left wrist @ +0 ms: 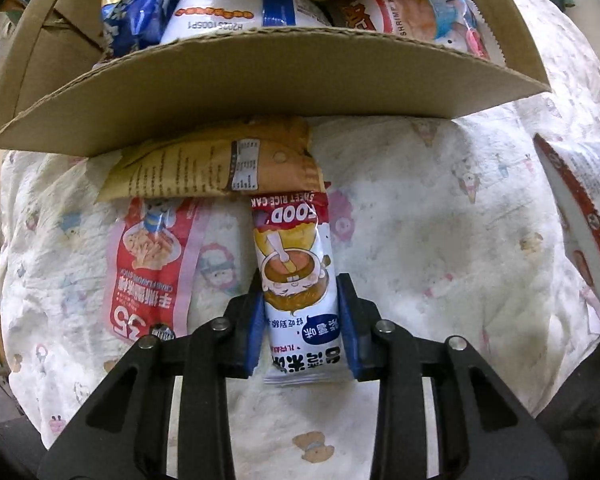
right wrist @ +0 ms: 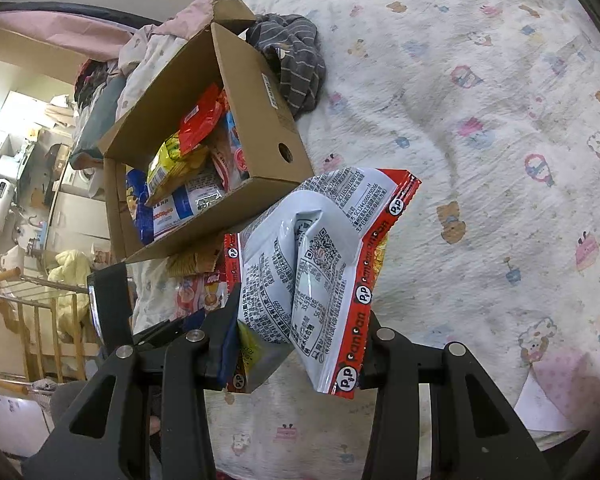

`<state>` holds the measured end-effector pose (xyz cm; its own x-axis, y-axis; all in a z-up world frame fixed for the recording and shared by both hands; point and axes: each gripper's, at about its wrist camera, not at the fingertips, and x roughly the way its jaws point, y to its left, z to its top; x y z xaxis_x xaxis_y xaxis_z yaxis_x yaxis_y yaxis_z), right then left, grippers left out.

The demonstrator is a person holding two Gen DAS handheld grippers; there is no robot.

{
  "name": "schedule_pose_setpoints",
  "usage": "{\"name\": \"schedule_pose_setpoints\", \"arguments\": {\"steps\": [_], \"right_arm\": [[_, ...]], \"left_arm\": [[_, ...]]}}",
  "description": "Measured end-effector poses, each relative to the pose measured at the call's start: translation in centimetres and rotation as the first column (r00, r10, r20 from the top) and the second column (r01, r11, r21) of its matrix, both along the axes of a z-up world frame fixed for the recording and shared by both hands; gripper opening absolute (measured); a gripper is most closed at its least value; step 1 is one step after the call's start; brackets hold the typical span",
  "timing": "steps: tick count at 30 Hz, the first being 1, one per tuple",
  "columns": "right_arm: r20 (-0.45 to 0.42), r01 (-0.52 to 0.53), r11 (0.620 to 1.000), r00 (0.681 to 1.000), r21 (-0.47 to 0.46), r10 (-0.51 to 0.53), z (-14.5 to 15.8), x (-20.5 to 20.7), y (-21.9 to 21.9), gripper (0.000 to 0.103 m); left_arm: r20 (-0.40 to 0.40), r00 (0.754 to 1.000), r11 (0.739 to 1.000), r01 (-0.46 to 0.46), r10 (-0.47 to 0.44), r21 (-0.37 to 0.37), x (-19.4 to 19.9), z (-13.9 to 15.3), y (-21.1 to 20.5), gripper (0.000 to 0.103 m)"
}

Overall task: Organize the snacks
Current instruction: 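Grasp the white-and-red chip bag with the right gripper while the left grasps the rice cake packet, then carry the rice cake packet over the box with the left gripper while the right carries the chip bag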

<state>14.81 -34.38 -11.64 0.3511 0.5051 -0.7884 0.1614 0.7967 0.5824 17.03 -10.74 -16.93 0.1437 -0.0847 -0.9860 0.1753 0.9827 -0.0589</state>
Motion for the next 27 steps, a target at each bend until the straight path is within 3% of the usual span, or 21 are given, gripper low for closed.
{"name": "schedule_pose_setpoints", "arguments": {"steps": [16,27], "right_arm": [[0.011,-0.115,0.993,0.993,0.02,0.115,0.9,0.6,4.6,0.044],[0.079,-0.18,0.983,0.981,0.043,0.177,3.2,0.3,6.2,0.044]], "left_arm": [[0.044,0.999,1.0,-0.025,0.026,-0.017,-4.1,4.5,4.7,0.029],[0.169,0.982,0.996,-0.083,0.08,0.015,-5.5,9.7,7.0,0.029]]}}
